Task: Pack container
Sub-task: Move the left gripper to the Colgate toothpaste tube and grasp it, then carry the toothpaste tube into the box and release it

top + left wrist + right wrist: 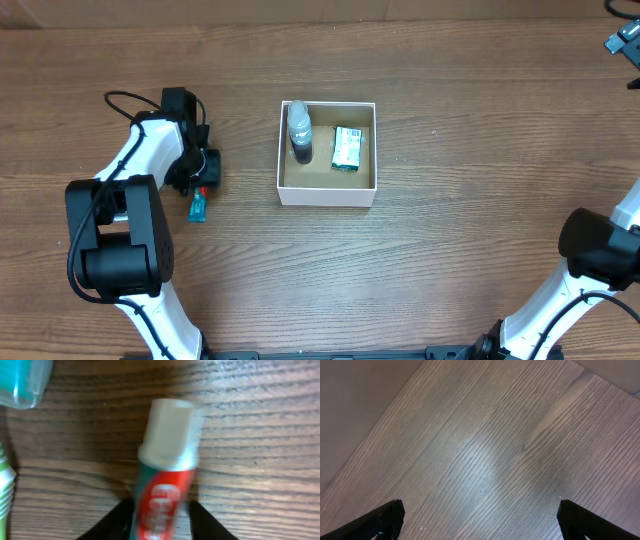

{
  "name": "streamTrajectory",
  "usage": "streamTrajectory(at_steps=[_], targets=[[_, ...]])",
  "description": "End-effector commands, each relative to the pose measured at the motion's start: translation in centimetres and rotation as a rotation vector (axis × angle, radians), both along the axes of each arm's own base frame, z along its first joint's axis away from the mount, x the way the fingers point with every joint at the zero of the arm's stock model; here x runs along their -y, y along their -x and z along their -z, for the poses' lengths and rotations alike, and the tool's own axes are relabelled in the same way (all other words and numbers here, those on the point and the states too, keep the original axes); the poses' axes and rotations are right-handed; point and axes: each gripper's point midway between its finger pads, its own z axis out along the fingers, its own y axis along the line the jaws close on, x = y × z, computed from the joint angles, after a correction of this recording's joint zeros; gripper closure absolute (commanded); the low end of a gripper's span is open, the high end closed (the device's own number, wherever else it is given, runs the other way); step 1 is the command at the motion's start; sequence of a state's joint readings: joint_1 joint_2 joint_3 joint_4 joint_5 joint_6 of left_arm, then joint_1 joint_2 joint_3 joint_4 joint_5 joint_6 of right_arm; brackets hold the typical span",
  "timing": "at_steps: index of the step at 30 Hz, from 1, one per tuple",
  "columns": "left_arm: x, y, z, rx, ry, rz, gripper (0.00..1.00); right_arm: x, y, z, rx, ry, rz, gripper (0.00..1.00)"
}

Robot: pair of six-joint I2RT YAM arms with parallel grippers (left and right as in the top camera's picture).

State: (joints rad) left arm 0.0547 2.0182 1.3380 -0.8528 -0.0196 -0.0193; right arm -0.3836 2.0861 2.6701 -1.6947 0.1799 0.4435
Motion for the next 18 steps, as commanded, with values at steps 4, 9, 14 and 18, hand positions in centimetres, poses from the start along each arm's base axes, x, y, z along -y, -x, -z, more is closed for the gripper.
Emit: streamTrajectory(at_steps=[4,9,14,18], targets=[[0.1,-0.2,1.1,-0.014,0.019,-0.060,0.79,-0.2,0.3,-1.2,0.030,0.014,-0.007,0.00],[0.6,-0.7,-0.5,-0.019,0.046,-0.059,0.82,-0.2,0.3,-1.2,0.030,0.014,-0.008,0.00],[2.3,-5.0,-10.1,0.077,0.134,0.034,0.88,-0.2,0.3,-1.2,0.030,0.014,-0.007,0.00],[6.8,-6.7,-20.4,0.238,0.213,0.292,0.87,-0.2,0.3,-1.2,0.030,0.014,-0.007,0.00]])
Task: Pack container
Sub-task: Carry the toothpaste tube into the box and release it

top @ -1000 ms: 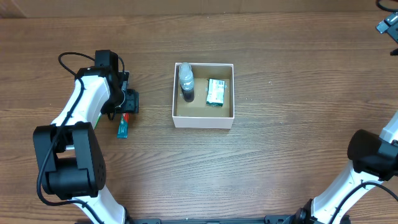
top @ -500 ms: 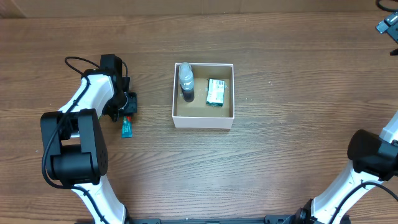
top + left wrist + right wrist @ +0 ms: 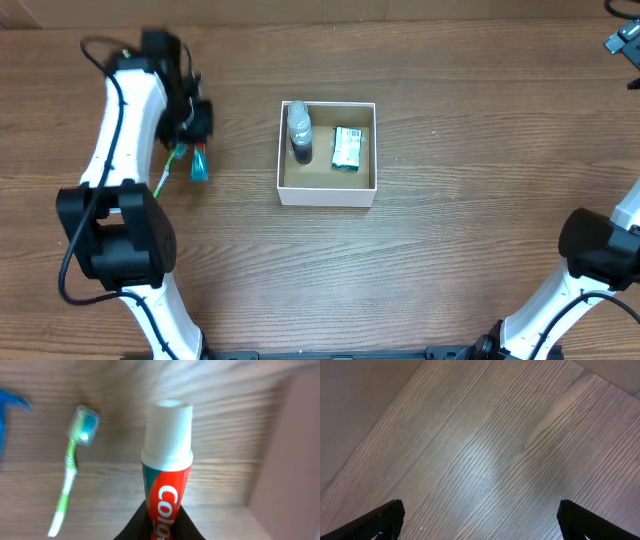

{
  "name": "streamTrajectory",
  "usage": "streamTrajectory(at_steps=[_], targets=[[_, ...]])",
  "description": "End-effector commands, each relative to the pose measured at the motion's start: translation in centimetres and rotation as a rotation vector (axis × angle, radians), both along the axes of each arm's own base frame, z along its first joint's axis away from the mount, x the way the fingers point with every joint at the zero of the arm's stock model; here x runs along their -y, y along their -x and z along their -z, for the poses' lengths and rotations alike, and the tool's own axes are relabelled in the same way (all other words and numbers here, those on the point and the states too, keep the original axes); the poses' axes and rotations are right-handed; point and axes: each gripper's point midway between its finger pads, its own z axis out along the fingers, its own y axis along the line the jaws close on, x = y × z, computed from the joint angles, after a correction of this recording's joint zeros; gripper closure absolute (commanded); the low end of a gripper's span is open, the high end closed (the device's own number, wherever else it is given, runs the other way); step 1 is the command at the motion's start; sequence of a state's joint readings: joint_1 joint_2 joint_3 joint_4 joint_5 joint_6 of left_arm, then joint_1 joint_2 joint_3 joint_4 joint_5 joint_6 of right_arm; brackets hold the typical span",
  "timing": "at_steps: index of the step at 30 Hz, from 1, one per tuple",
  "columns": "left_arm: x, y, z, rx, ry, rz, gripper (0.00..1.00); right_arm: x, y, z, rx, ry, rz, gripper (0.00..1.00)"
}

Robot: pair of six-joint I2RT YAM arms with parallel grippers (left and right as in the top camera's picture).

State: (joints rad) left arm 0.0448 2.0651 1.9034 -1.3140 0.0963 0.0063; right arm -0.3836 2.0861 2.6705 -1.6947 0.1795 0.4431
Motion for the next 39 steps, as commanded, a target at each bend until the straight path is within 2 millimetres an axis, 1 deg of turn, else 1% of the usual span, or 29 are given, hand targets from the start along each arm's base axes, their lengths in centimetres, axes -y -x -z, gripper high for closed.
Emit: streamTrajectory(at_steps=[1,3,4,5,6,7,9,12,16,17,20,23,25,26,27,30,31,33,35,39], targets=[[5.7,-1.7,-10.0,0.223,0.107,0.296,0.87,-0.2,0.3,-1.2,0.030,0.014,-0.007,0.00],[8.0,-1.4,-13.3,0.297,0.100,0.398,0.87,-0.2,0.3,-1.2,0.030,0.014,-0.007,0.00],[9.4,-1.0,-15.0,0.337,0.092,0.471,0.87,-0.2,0.3,-1.2,0.030,0.014,-0.007,0.00],[11.4,-0.2,-16.6,0.378,0.082,0.578,0.87,-0.2,0.3,-1.2,0.030,0.014,-0.007,0.00],[13.0,0.7,-17.4,0.397,0.073,0.679,0.87,-0.2,0.3,-1.2,0.030,0.014,-0.007,0.00],[14.6,1.8,-17.7,0.401,0.064,0.786,0.87,-0.2,0.3,-1.2,0.030,0.014,-0.007,0.00],[17.5,3.7,-17.3,0.384,0.059,0.958,0.88,-0.2,0.3,-1.2,0.030,0.014,-0.007,0.00],[20.6,5.5,-16.1,0.356,0.045,1.124,0.90,-0.2,0.3,-1.2,0.030,0.014,-0.007,0.00],[23.9,8.2,-14.1,0.309,0.046,1.377,0.89,-0.2,0.3,-1.2,0.030,0.014,-0.007,0.00],[24.4,8.8,-13.4,0.290,0.037,1.444,0.89,-0.2,0.3,-1.2,0.030,0.014,-0.007,0.00],[24.6,9.1,-11.5,0.244,0.001,1.511,0.90,-0.2,0.3,-1.2,0.030,0.014,-0.007,0.00],[24.8,9.0,-9.7,0.216,0.007,1.516,0.89,-0.2,0.3,-1.2,0.030,0.014,-0.007,0.00],[24.9,8.8,-8.3,0.195,0.008,1.518,0.94,-0.2,0.3,-1.2,0.030,0.014,-0.007,0.00],[24.9,8.7,-7.6,0.186,0.007,1.519,0.95,-0.2,0.3,-1.2,0.030,0.014,-0.007,0.00],[24.9,8.7,-7.2,0.180,0.008,1.518,0.95,-0.2,0.3,-1.2,0.030,0.014,-0.007,0.00],[25.1,8.4,-5.4,0.170,0.010,1.520,0.90,-0.2,0.3,-1.2,0.030,0.014,-0.007,0.00],[25.2,8.3,-5.0,0.172,0.010,1.519,0.88,-0.2,0.3,-1.2,0.030,0.014,-0.007,0.00],[25.4,8.0,-4.0,0.177,0.009,1.523,0.88,-0.2,0.3,-1.2,0.030,0.014,-0.007,0.00],[25.5,7.8,-3.2,0.182,0.006,1.550,0.90,-0.2,0.3,-1.2,0.030,0.014,-0.007,0.00],[25.7,7.5,-2.0,0.192,0.003,1.564,0.91,-0.2,0.3,-1.2,0.030,0.014,-0.007,0.00]])
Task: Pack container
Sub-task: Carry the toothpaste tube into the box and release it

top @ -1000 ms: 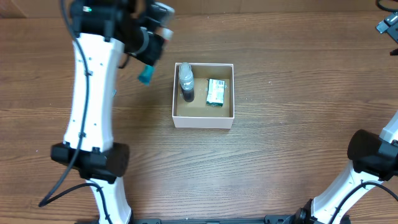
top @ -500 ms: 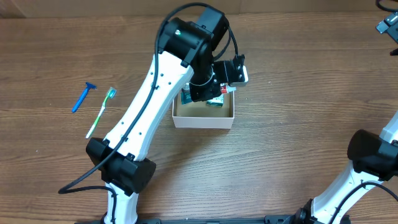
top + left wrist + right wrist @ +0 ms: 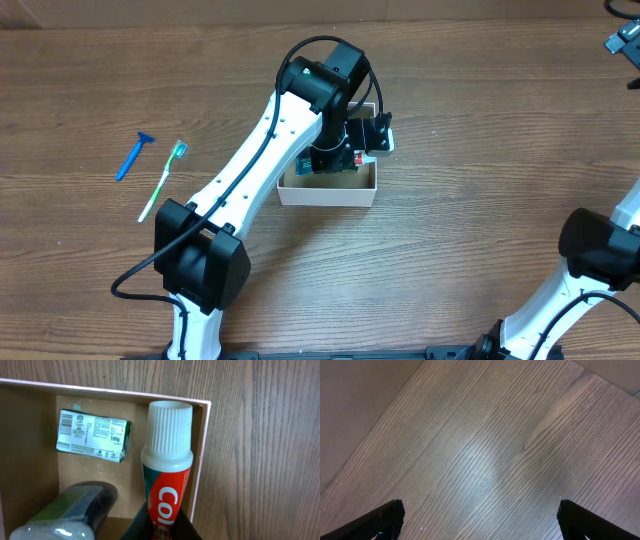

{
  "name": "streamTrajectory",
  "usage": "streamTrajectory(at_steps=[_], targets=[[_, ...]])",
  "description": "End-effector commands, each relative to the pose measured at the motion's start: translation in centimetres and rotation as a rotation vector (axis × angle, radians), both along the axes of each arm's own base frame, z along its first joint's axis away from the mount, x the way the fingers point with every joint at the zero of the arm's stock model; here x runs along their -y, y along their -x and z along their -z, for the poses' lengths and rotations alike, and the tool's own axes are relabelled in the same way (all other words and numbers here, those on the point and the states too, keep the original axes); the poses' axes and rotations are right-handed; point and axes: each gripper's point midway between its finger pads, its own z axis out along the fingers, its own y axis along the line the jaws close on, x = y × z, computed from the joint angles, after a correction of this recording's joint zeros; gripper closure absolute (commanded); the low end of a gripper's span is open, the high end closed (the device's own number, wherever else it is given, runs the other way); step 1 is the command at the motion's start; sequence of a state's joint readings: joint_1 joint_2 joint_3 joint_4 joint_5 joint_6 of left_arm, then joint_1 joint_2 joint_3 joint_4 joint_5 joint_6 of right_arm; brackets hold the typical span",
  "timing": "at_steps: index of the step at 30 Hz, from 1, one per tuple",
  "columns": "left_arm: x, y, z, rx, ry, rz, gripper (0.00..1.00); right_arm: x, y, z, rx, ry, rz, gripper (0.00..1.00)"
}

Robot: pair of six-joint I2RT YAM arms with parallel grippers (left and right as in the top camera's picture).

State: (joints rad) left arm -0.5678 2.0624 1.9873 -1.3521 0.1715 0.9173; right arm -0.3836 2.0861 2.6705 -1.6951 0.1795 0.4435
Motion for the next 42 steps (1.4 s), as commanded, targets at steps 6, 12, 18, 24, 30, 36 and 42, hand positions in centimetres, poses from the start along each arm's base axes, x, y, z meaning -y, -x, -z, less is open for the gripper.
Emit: streamTrajectory(at_steps=[6,12,18,24,30,36,42], targets=[[0.3,-0.5,2.3,0.030,0.009,0.061,0.94,-0.2,0.3,-1.2,0.030,0.014,-0.007,0.00],[0.2,-0.4,4.4,0.025,0.004,0.072,0.88,-0.2,0.3,-1.2,0.030,0.014,-0.007,0.00],[0.1,-0.5,5.5,0.028,0.005,0.076,0.89,-0.2,0.3,-1.2,0.030,0.014,-0.007,0.00],[-0.5,0.5,8.1,-0.001,-0.013,0.080,0.90,-0.2,0.3,-1.2,0.030,0.014,-0.007,0.00],[-0.7,0.8,9.5,-0.006,-0.016,0.087,0.91,-0.2,0.3,-1.2,0.030,0.014,-0.007,0.00],[-0.6,0.6,9.4,0.003,-0.011,0.086,0.85,-0.2,0.3,-1.2,0.030,0.014,-0.007,0.00],[-0.8,0.6,9.8,0.002,-0.012,0.084,0.85,-0.2,0.3,-1.2,0.030,0.014,-0.007,0.00]])
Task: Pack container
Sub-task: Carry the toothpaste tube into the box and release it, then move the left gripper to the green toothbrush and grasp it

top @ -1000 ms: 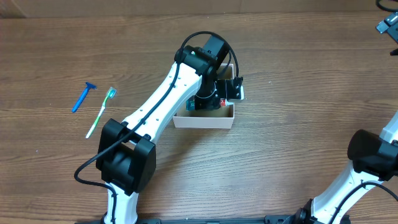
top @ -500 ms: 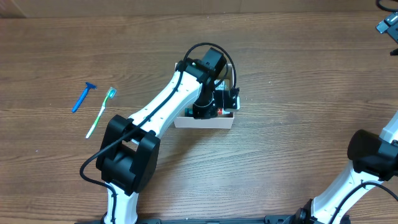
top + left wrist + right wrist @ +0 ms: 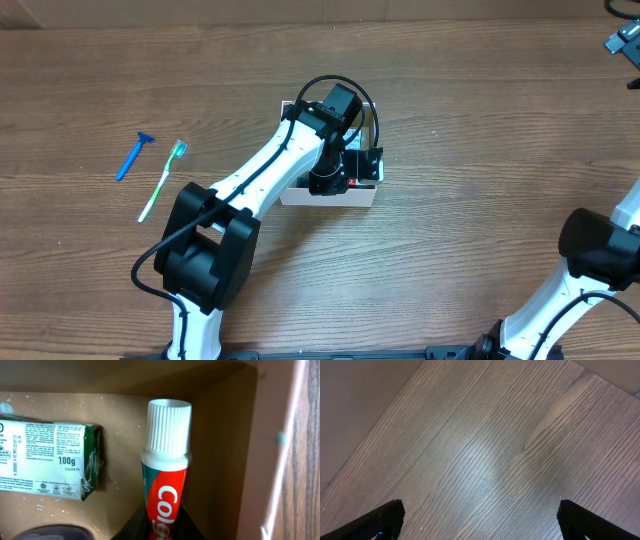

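My left gripper [image 3: 161, 532] is shut on a red Colgate toothpaste tube [image 3: 165, 480] with a white cap, held down inside the white box [image 3: 330, 193] close to its right wall [image 3: 272, 435]. A green soap bar [image 3: 47, 457] lies on the box floor to the left of the tube. A dark bottle [image 3: 50, 532] shows at the bottom left. In the overhead view the left arm covers most of the box. My right gripper [image 3: 480, 520] is open over bare wood, far from the box.
A green toothbrush [image 3: 163, 180] and a blue razor [image 3: 131, 156] lie on the wooden table at the far left. Part of a device pokes in at the top right corner [image 3: 625, 42].
The left gripper has gone down with the toothpaste, from above the box's right rim to inside the box beside the soap. The right arm has not moved.
The left gripper was down on the toothpaste on the table at the left, by the toothbrush and razor. Then it held the tube lifted there. Then it held it over the box's right edge, and now inside the box.
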{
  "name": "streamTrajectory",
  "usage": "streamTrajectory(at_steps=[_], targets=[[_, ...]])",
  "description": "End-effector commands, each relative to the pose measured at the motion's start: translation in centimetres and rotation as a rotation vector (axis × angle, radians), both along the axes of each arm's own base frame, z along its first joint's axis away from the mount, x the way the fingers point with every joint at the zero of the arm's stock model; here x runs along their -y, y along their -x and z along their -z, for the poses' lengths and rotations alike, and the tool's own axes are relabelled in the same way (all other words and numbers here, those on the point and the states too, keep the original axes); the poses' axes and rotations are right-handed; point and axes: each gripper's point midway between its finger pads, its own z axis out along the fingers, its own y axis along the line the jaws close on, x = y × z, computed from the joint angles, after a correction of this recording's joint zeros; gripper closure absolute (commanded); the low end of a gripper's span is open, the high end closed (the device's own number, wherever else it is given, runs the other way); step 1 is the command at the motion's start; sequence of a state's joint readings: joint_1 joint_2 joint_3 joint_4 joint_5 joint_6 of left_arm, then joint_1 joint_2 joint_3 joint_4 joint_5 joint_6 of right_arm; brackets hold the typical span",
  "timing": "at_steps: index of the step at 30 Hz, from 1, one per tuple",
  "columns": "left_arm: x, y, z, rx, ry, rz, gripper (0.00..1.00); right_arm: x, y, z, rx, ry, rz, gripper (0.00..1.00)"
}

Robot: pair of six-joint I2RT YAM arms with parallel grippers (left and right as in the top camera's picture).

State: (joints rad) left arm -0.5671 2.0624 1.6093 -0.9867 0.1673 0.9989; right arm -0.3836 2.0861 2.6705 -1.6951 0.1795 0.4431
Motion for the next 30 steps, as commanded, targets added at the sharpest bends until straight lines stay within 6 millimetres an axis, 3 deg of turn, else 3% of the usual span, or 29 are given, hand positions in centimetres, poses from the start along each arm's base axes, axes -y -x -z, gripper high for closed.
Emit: streamTrajectory(at_steps=[1,4,10,13,17,20,23,25,26,27,29,30], targets=[[-0.4,0.3,0.2,-0.008,0.000,0.005,0.85,-0.2,0.3,-1.2,0.030,0.014,-0.007,0.00],[-0.4,0.3,0.2,-0.008,0.000,0.005,0.81,-0.2,0.3,-1.2,0.030,0.014,-0.007,0.00],[-0.6,0.0,0.3,0.010,-0.018,0.005,0.60,-0.2,0.3,-1.2,0.030,0.014,-0.007,0.00],[-0.8,-0.8,-0.1,0.053,-0.055,0.004,0.57,-0.2,0.3,-1.2,0.030,0.014,-0.007,0.00],[0.8,-1.9,-2.2,0.113,-0.030,-0.015,0.58,-0.2,0.3,-1.2,0.030,0.014,-0.007,0.00],[2.2,-3.0,-5.1,0.157,0.011,-0.046,0.56,-0.2,0.3,-1.2,0.030,0.014,-0.007,0.00],[3.6,-4.0,-11.4,0.227,0.056,-0.113,0.55,-0.2,0.3,-1.2,0.030,0.014,-0.007,0.00],[3.3,-4.8,-15.1,0.276,0.074,-0.226,0.53,-0.2,0.3,-1.2,0.030,0.014,-0.007,0.00],[2.9,-5.0,-17.3,0.294,0.092,-0.312,0.41,-0.2,0.3,-1.2,0.030,0.014,-0.007,0.00],[1.8,-4.9,-20.2,0.299,0.121,-0.432,0.22,-0.2,0.3,-1.2,0.030,0.014,-0.007,0.00],[-0.9,-4.7,-23.4,0.279,0.150,-0.593,0.18,-0.2,0.3,-1.2,0.030,0.014,-0.007,0.00],[-3.2,-4.7,-24.3,0.259,0.149,-0.698,0.08,-0.2,0.3,-1.2,0.030,0.014,-0.007,0.00]])
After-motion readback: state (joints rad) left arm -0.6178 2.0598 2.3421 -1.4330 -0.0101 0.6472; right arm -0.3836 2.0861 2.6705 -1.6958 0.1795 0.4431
